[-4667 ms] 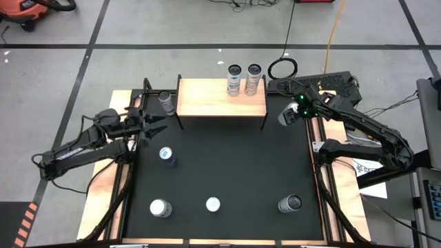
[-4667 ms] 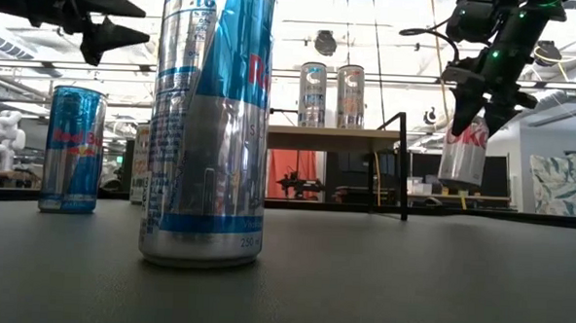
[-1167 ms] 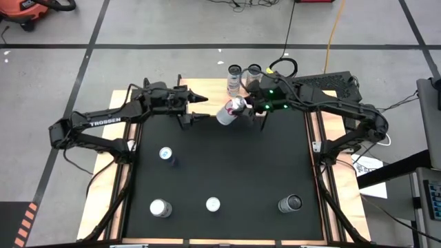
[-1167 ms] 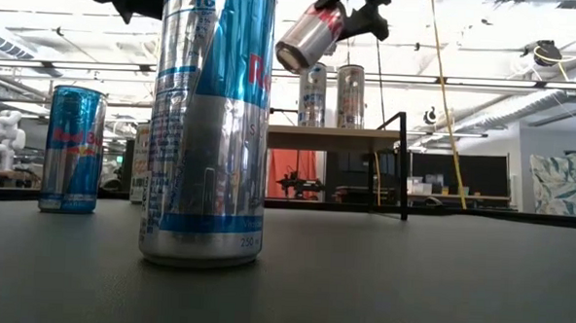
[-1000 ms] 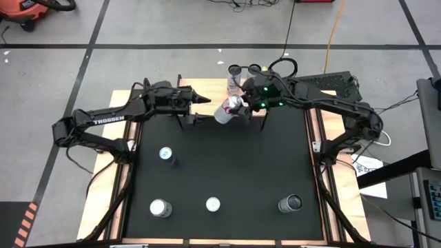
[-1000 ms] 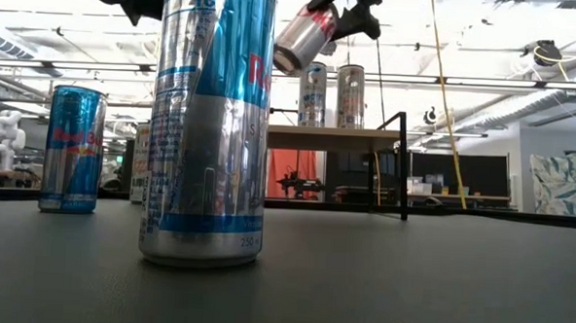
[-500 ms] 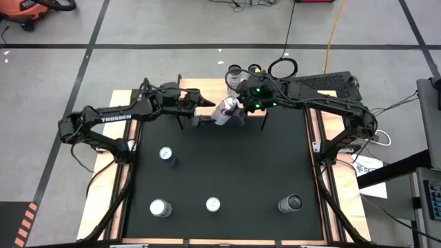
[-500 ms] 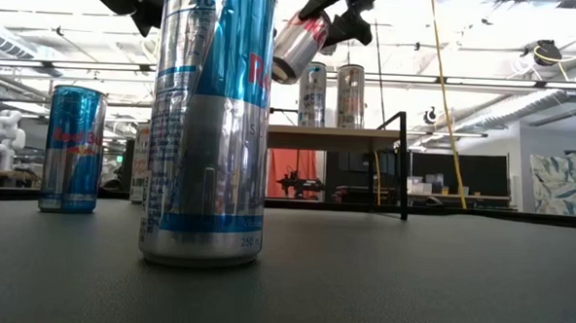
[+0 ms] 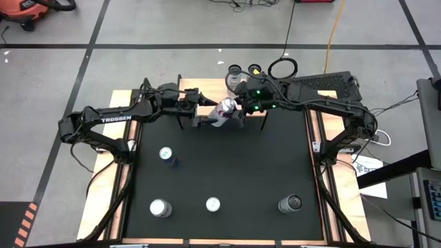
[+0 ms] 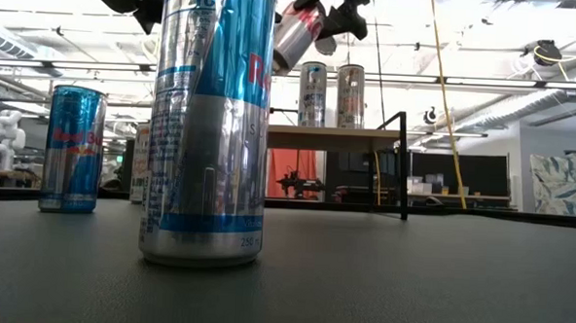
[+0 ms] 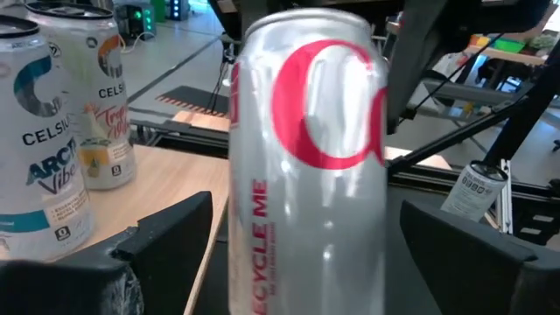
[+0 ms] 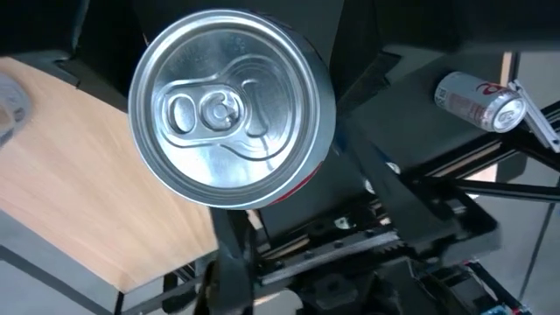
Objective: Place canned beverage on shelf
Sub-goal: Put the top red silver soda can on the shelf
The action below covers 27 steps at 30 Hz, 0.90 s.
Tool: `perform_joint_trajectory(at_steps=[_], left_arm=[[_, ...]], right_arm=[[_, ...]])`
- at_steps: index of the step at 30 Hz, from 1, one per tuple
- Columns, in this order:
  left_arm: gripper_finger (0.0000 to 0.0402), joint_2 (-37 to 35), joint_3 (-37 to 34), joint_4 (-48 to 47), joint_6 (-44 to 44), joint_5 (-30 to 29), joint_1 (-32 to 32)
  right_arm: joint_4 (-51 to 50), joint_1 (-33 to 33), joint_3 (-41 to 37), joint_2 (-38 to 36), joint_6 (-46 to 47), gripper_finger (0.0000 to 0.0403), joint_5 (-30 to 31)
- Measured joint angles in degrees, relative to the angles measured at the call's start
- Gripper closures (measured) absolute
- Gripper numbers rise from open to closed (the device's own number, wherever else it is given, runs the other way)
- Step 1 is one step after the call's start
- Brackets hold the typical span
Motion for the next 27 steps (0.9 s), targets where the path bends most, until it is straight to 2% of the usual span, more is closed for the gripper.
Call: perform_joint_trajectory(at_steps=[5, 10, 16, 22, 27], left_arm=[[0.0029, 0.0, 0.0, -0.2, -0.1, 0.1, 0.0], [0.0029, 0.0, 0.0, 0.2, -2.5, 3.1, -0.3], [0.0029, 0.0, -0.1, 0.4, -2.5, 3.3, -1.5], [0.003, 0.0, 0.0, -4.1, -0.8, 3.6, -1.5], [0.0047, 0.0, 0.0, -5.5, 0.1, 3.7, -1.5]], right_arm=[[0.8, 0.7, 0.0, 0.0, 0.0, 0.0145, 0.0], [3.7, 1.2, 0.0, 1.0, -0.4, 0.0145, 0.0], [3.6, 1.3, 0.0, 3.3, -0.4, 0.0145, -3.0], [3.1, 1.3, 0.0, 4.1, 0.0, 0.0145, -3.0], [3.8, 1.3, 0.0, 4.1, 0.0, 0.0145, -3.0]])
